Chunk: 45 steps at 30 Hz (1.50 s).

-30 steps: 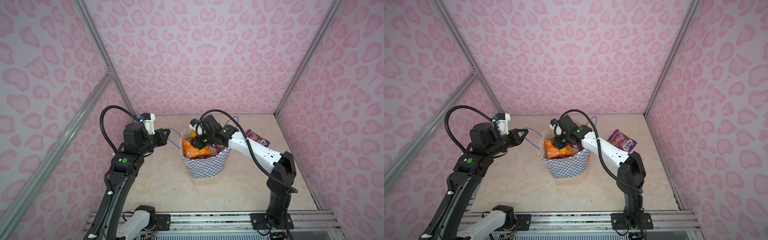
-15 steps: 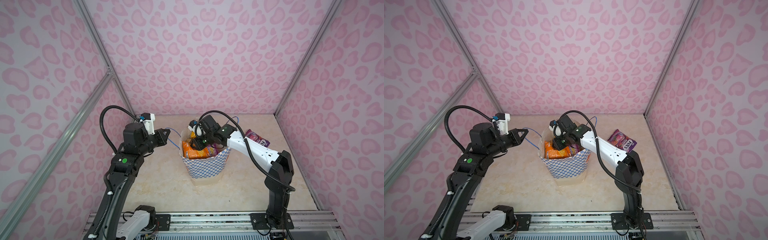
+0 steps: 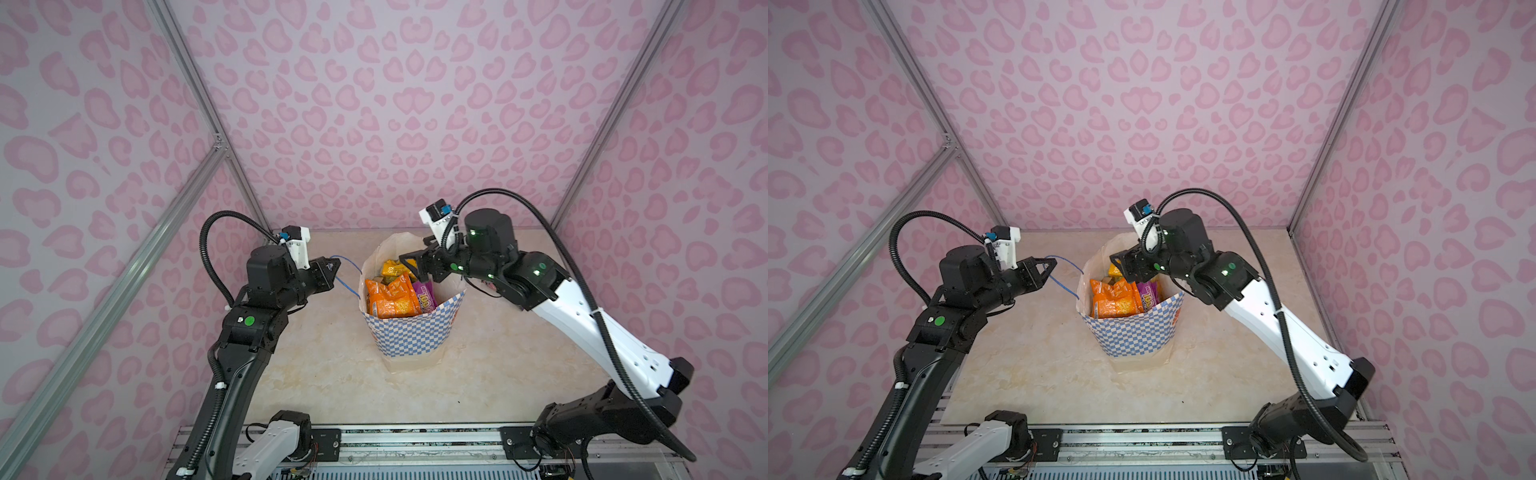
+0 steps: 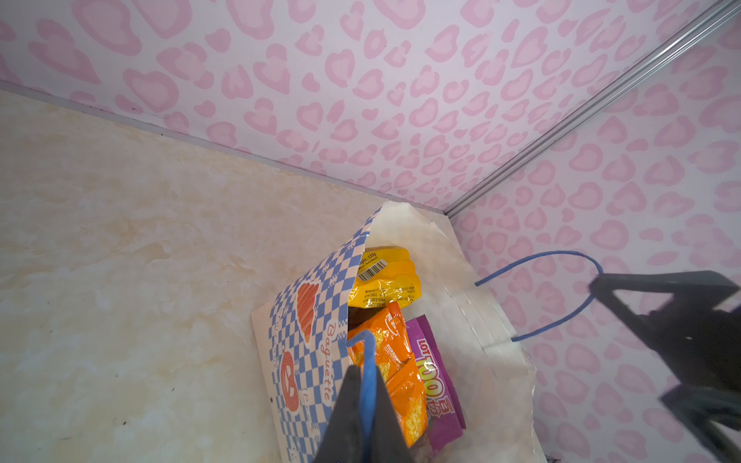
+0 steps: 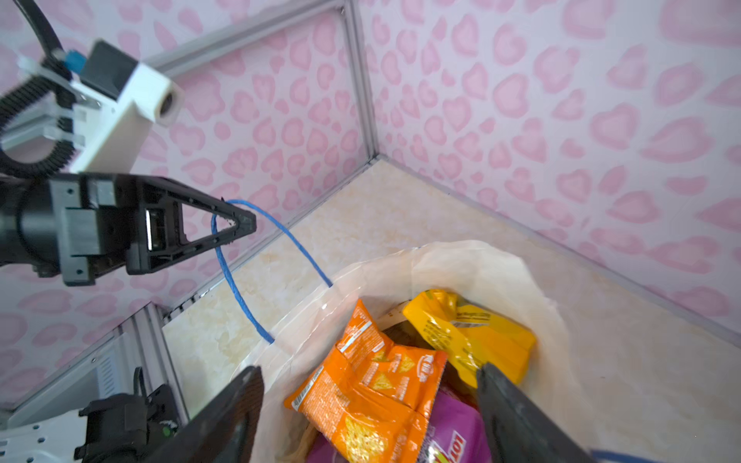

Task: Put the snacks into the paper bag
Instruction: 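Lower the orange pack into the bag and open the right gripper, then withdraw the right gripper toward the purple FOX'S pack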

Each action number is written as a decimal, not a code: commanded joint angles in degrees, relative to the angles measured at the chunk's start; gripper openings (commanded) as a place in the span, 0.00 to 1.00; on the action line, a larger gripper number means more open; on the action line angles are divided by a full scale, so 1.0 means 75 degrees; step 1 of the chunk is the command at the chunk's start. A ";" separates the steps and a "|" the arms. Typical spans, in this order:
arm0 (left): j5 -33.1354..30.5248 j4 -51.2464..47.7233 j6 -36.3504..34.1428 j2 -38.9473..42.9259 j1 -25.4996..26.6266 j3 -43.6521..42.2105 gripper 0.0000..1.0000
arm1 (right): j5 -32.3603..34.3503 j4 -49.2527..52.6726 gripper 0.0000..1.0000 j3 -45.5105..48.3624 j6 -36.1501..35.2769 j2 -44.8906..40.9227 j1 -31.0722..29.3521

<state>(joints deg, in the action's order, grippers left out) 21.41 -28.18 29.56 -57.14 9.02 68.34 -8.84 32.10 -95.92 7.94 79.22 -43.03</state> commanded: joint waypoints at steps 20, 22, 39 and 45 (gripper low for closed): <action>0.0087 0.0242 0.0044 -0.0033 -0.0007 0.0041 0.08 | -0.1395 -0.3707 0.99 0.6887 0.3985 -0.2925 0.7296; 0.0096 0.0241 0.0055 -0.0027 -0.0007 0.0043 0.08 | -0.1163 -0.4237 0.99 0.7248 0.4077 -0.2469 0.7520; 0.0072 0.0231 0.0033 0.0002 -0.0007 0.0041 0.08 | -0.1717 -0.5555 0.99 0.5040 0.4626 0.2696 0.8233; 0.0044 0.0236 0.0021 0.0002 -0.0007 0.0029 0.09 | -0.2140 -0.4473 0.99 0.3846 0.4260 0.3934 0.8256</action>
<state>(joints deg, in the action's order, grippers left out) 21.65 -28.18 30.00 -57.14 9.02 68.34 -22.26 -5.87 -65.36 41.47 106.56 18.87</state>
